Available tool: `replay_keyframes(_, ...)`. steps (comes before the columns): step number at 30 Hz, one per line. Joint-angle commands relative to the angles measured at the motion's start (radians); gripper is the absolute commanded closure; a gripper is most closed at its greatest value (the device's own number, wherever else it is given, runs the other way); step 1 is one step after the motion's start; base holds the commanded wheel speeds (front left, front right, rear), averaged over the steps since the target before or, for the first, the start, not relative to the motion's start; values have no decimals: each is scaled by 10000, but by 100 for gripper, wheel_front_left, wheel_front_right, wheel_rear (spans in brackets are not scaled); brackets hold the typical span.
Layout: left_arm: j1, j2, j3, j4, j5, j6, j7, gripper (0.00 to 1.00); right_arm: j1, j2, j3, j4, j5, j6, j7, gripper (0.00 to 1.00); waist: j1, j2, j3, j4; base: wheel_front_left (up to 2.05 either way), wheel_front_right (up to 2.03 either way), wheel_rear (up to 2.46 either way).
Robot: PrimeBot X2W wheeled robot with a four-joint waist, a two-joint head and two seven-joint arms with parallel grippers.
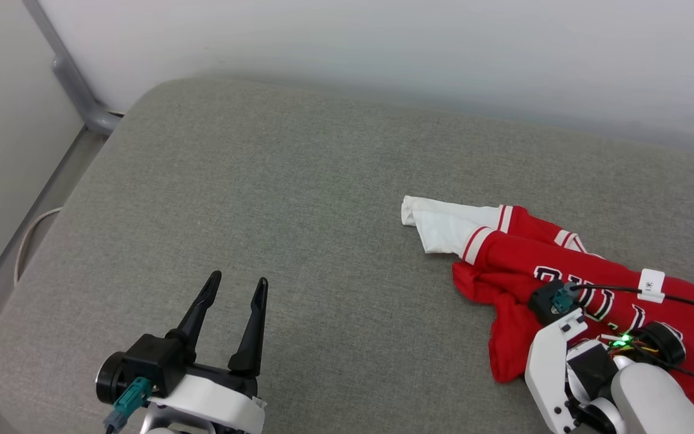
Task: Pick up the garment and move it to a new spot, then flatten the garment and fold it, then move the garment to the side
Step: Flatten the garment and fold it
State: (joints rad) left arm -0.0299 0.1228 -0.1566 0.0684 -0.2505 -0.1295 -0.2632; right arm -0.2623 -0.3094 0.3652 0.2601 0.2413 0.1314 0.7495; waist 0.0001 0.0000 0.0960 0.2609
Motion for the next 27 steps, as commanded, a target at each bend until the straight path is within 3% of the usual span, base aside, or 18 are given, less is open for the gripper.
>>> replay_keyframes(1,-203,-16,-33,19,-26,-18,-23,0,-178,-83,5,269,-80,-14,-27,0,-1,0,178,230,0,0,0)
replay_keyframes(9,-229,-117,13,47,-48,-18,-25,0,-173,-65,301,1604,-21,-14,-308,0,-1,0,424,495,0,0,0)
replay_keyframes(10,-207,-126,33,54,-44,-18,-25,0,-121,-80,361,1700,36,-14,-308,56,-1,0,416,485,0,0,0)
replay_keyframes(11,-176,-142,61,66,-33,-18,-25,0,-84,-107,419,1762,109,-12,-330,96,-1,0,392,456,0,0,0)
replay_keyframes(12,-138,-151,64,86,-29,-18,-25,0,-34,-129,497,1793,228,-11,-367,100,-1,0,348,414,0,0,0)
replay_keyframes(19,123,-80,182,161,53,-18,-25,0,397,-464,1051,964,1505,-9,-578,100,-1,0,-297,-170,0,0,0)
replay_keyframes(27,509,-63,335,69,132,-19,-25,0,1418,-1997,1439,-1050,3133,-14,944,100,-1,0,-1030,-1039,0,0,0)
